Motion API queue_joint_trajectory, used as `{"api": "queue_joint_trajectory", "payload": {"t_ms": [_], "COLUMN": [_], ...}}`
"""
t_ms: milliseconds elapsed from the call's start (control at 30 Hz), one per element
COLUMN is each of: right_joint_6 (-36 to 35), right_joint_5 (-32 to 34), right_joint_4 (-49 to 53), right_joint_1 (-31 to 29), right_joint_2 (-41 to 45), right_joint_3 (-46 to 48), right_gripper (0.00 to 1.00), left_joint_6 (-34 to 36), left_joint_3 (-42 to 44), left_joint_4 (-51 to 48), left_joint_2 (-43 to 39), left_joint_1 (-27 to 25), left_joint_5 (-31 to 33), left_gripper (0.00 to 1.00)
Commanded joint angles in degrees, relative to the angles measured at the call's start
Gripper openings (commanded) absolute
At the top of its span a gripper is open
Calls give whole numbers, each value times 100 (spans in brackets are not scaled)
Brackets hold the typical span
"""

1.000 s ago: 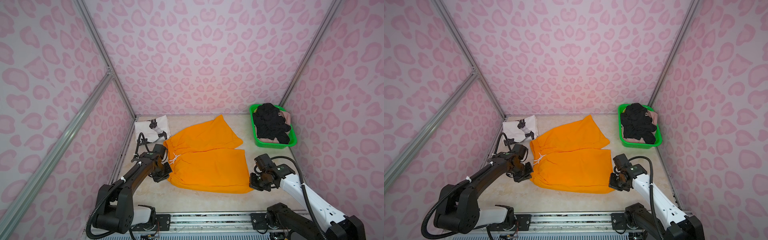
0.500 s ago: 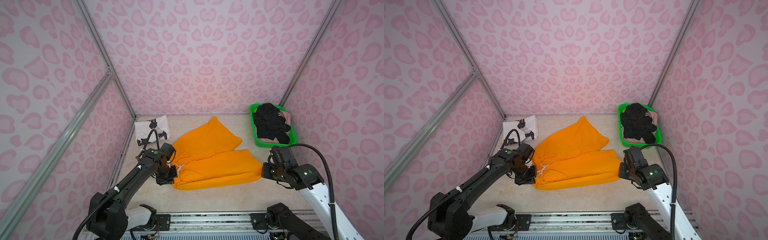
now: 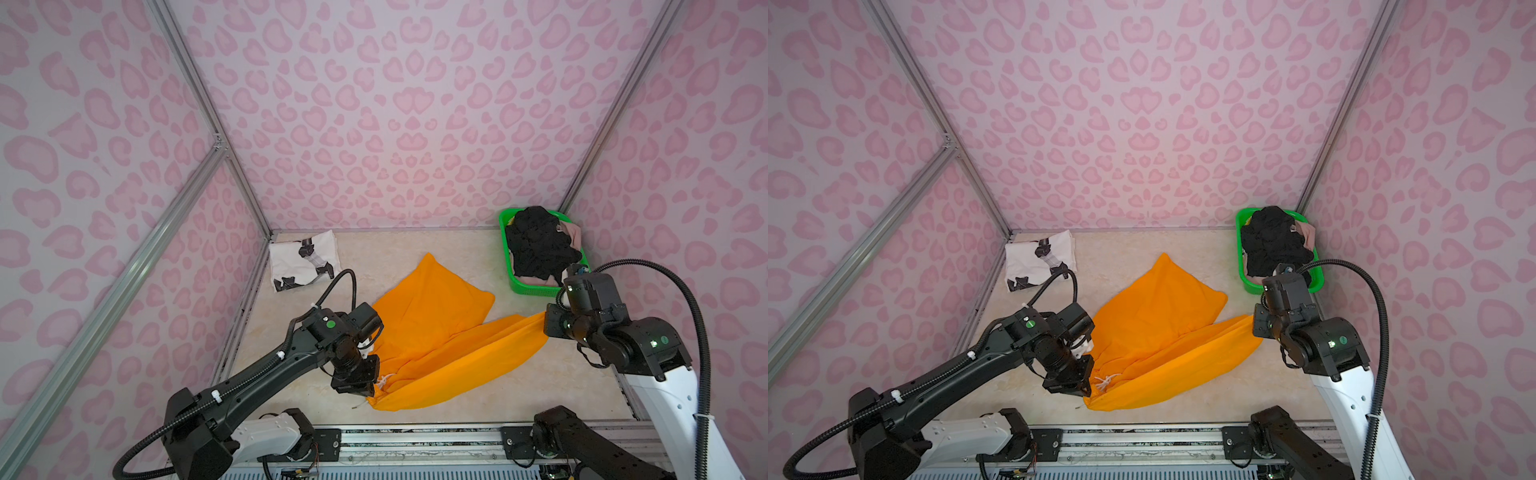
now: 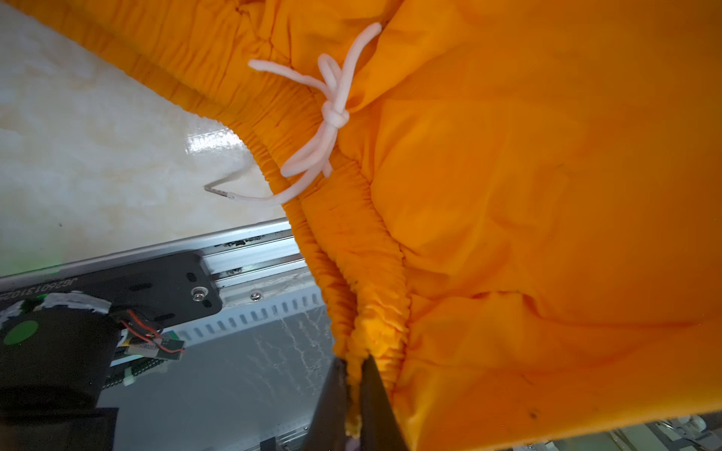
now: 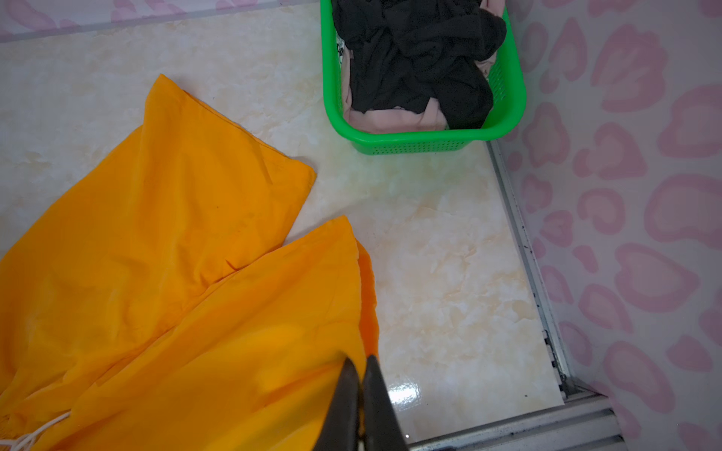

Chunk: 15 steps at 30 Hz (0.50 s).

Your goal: Fold and stack the mixed laundry pile

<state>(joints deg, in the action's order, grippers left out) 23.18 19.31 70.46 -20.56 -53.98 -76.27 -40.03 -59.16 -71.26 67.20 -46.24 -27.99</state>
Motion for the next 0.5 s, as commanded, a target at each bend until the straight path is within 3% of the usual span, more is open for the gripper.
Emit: {"api": "queue_joint_trajectory", "payload": {"t_ms": [0, 100, 233, 467], "right_joint_6": [-478, -626, -549, -734], "right_joint_5": [10, -304, -737, -1199], "right_joint_4": [-734, -1696, -2829, -3101], "right_joint_1": [38, 91, 192, 162], "right_joint_2": [-423, -1001, -1887, -3446], "right_joint_3": [-30, 82, -97, -1727], "right_gripper": [0, 0, 0, 0], "left_joint_6": [-584, -945, -1218, -1181], "left_joint_3": [170, 354, 445, 542], "left_joint_4": [480, 990, 1494, 1518], "left_joint_2": [-129, -217, -395, -550], "left_joint_1": [222, 498, 784, 993], "left_joint_5": [376, 991, 1214, 1387], "left_gripper": [2, 2, 2, 2]}}
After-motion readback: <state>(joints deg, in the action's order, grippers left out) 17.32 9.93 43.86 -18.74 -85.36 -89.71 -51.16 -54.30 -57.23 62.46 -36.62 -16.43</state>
